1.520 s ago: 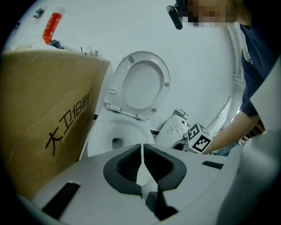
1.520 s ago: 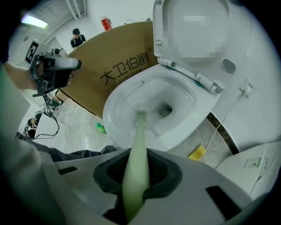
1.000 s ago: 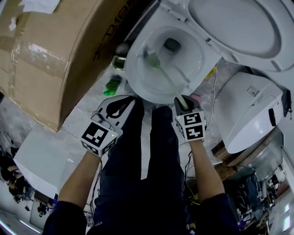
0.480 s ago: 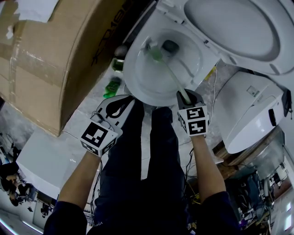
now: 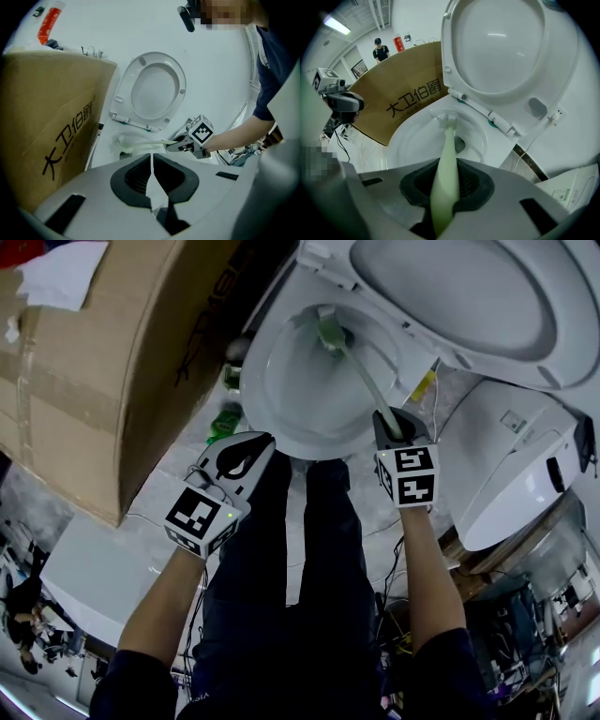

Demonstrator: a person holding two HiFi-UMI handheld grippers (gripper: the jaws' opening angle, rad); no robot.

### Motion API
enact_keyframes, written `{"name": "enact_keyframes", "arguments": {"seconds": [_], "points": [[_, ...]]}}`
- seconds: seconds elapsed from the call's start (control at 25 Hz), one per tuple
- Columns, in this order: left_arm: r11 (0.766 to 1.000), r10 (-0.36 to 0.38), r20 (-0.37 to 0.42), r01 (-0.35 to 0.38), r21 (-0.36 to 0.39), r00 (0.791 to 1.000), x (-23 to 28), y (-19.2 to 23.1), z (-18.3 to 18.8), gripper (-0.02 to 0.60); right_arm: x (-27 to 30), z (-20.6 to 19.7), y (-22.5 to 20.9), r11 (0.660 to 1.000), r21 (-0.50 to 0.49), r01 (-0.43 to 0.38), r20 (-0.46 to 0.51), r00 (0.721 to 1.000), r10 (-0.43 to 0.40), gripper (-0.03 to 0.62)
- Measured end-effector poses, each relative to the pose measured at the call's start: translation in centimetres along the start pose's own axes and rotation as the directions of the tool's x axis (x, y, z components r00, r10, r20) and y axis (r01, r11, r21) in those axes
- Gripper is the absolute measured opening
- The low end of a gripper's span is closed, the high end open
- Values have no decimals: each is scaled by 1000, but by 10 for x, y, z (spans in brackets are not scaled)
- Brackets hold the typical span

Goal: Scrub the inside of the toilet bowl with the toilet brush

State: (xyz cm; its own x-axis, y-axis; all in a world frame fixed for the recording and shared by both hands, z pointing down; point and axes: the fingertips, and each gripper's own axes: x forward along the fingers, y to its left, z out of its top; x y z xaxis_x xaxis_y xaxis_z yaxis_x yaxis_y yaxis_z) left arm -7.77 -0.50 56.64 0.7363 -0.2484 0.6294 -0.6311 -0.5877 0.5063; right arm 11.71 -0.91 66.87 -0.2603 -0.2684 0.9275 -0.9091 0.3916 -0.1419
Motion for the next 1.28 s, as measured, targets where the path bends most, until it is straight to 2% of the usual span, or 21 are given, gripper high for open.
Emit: {"name": "enact_keyframes", "arguments": {"seconds": [0.36, 0.64, 1.04, 1.28], "points": [[999, -23, -4, 23, 31, 1000, 15, -14, 15, 41, -18, -15, -30, 999, 15, 38, -4, 999, -38, 64], [999, -41, -3, 41, 29, 999, 21, -29, 12, 41, -37, -48, -52, 997, 21, 76, -34, 997, -75, 64], [998, -55, -16, 56, 40, 998, 19, -43, -7, 42, -50, -87, -53, 994, 44, 97, -58, 994, -95, 64], [997, -58, -15, 59, 44, 998, 16, -50, -12, 41, -52, -98, -38, 997, 10, 79, -77, 994, -78, 64]]}}
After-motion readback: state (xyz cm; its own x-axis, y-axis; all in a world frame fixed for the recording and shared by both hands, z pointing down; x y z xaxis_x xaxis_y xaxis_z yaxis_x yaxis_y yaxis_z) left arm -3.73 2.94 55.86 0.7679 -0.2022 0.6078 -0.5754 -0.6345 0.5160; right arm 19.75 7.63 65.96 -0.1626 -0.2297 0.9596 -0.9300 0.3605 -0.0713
